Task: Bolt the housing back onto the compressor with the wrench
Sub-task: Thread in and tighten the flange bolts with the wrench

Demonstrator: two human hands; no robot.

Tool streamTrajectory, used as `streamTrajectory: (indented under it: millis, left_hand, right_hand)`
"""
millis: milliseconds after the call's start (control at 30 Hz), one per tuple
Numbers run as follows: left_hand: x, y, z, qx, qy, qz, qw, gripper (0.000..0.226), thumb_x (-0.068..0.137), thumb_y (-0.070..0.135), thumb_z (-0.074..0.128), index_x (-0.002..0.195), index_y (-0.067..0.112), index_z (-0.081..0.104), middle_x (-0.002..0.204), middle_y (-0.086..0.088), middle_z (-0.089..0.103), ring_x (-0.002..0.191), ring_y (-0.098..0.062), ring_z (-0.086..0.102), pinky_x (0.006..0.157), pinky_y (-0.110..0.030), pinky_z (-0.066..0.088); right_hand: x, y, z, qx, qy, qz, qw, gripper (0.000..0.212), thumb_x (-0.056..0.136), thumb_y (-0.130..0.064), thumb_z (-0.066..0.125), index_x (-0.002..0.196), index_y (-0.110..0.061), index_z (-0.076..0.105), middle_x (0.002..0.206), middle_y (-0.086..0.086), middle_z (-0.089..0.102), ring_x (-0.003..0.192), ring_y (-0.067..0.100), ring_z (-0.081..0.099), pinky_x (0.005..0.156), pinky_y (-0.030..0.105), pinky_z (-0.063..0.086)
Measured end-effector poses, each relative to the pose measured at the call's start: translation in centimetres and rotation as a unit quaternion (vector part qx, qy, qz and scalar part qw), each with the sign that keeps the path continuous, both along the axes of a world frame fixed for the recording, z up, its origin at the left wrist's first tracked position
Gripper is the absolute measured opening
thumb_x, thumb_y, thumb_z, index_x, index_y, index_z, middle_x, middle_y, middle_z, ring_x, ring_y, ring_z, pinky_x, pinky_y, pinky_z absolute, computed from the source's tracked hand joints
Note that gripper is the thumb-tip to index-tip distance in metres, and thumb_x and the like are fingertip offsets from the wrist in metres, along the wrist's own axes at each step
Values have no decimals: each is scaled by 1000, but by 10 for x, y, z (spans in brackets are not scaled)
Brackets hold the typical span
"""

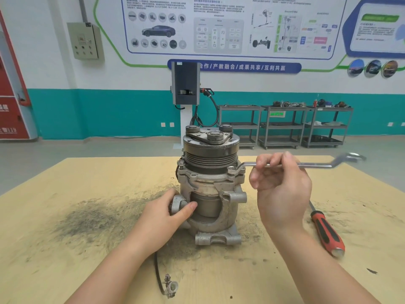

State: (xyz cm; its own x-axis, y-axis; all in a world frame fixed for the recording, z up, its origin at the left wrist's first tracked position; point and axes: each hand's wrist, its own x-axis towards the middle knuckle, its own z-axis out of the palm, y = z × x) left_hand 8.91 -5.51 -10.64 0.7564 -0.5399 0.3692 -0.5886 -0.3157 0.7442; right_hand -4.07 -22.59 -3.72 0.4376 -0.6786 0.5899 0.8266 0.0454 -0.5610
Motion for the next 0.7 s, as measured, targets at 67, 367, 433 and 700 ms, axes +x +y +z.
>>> streamTrajectory:
  millis: [67, 367, 433, 700]
  left_hand:
    - [1, 0, -1, 1, -2, 0, 1000, 39, 82, 69, 58, 82, 31, 52, 72, 21, 65, 55, 7, 57, 52, -9, 38]
    - [3, 0, -1, -5, -6, 4, 1000, 51, 70, 81, 51, 87, 33, 52, 82, 18, 67, 66, 2, 59, 53, -11, 39]
    - [3, 0, -1, -5, -5, 3, 1000, 50, 71, 82, 51, 87, 35, 51, 83, 20, 67, 68, 4, 59, 55, -10, 41]
    - [-1, 0, 2, -8, -2, -9, 1000, 47, 69, 85, 49, 86, 41, 52, 79, 22, 68, 65, 8, 60, 55, -7, 39]
  right_hand:
    - [0, 13, -8, -176, -41, -135, 974, 31, 100, -19, 37, 76, -16, 57, 72, 2, 61, 58, 19, 55, 56, 25, 46]
    - [-10, 15, 5, -261, -42, -147, 953, 36, 103, -33, 40, 82, -20, 65, 76, 2, 61, 64, 19, 57, 59, 28, 46]
    - [-14, 6, 14, -110, -18, -53, 992, 41, 100, -28, 39, 70, -24, 66, 72, 2, 62, 56, 19, 55, 53, 26, 44]
    - [-4, -13, 21, 127, 67, 163, 976, 23, 83, -14, 48, 60, -12, 53, 64, 6, 53, 47, 17, 43, 44, 21, 33]
